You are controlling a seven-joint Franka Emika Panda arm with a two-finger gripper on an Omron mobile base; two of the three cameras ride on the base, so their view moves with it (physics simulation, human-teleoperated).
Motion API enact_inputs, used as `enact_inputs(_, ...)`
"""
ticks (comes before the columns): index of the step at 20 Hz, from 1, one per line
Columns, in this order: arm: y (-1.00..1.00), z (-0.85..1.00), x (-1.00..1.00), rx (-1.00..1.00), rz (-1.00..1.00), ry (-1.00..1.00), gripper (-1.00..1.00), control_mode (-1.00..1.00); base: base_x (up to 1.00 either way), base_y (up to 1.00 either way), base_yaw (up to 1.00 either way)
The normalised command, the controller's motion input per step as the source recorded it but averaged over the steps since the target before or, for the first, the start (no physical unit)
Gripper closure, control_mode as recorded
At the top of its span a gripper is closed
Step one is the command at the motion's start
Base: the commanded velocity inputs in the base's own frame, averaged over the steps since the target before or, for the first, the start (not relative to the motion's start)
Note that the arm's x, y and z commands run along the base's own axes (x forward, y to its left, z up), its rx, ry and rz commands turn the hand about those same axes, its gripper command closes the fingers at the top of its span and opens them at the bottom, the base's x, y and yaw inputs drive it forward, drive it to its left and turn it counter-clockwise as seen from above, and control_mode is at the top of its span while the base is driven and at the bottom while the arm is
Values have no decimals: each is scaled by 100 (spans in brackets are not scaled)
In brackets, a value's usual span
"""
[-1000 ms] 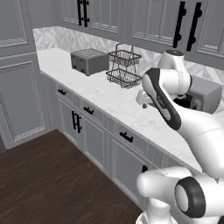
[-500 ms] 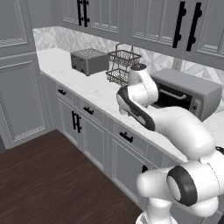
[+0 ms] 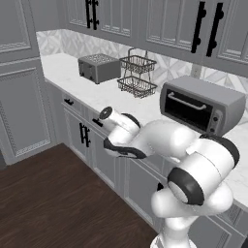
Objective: Take a straw from the drawer in front and place it inside the glass cup on the dining counter.
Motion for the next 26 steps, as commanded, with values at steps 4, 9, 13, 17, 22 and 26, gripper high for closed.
enact_inputs(4,8,-85,43,-27,0,0,-100,-100,0,0,0)
enact_inputs(9,-10,-73,51,-24,-1,-5,-100,-100,0,0,0)
enact_inputs(13,-24,-59,57,-18,-3,-3,-100,-100,0,0,0)
enact_inputs(17,-40,-52,53,-16,-6,0,-100,-100,0,0,0)
enact_inputs(22,-36,-47,44,-15,-6,0,-100,-100,0,0,0)
enact_inputs(26,-47,-35,56,-7,-4,0,-100,-100,0,0,0)
